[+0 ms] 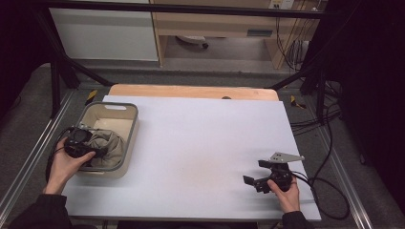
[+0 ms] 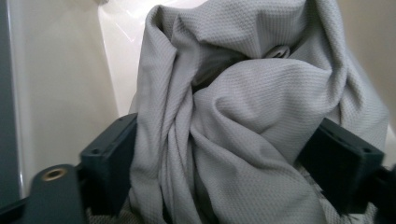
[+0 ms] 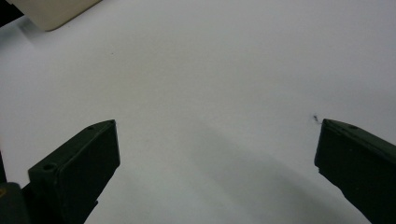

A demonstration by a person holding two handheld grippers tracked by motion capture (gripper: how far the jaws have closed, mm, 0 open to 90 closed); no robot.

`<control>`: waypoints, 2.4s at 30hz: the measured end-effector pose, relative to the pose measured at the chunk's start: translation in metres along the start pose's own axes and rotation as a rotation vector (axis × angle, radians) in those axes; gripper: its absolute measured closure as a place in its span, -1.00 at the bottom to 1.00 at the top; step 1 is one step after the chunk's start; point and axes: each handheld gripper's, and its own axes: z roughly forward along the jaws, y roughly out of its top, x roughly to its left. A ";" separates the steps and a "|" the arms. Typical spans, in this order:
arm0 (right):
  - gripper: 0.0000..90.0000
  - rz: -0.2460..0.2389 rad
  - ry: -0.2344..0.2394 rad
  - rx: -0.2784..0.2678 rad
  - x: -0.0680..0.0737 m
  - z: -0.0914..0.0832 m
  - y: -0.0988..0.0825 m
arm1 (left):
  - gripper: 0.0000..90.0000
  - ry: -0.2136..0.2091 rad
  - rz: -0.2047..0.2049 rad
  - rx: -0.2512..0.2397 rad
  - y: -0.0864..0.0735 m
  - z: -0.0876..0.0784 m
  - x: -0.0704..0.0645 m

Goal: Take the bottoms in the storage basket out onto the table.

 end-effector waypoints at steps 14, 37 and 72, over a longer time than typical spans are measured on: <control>-0.99 0.001 0.000 0.000 0.000 0.000 0.000 | -0.06 0.021 0.011 0.031 0.001 0.002 -0.002; -0.99 0.000 -0.001 0.001 0.000 0.000 0.000 | 0.56 0.042 0.032 0.043 0.003 0.002 -0.004; -0.99 0.002 -0.002 0.002 0.000 0.000 0.000 | 0.64 0.013 -0.058 -0.131 -0.002 -0.017 0.002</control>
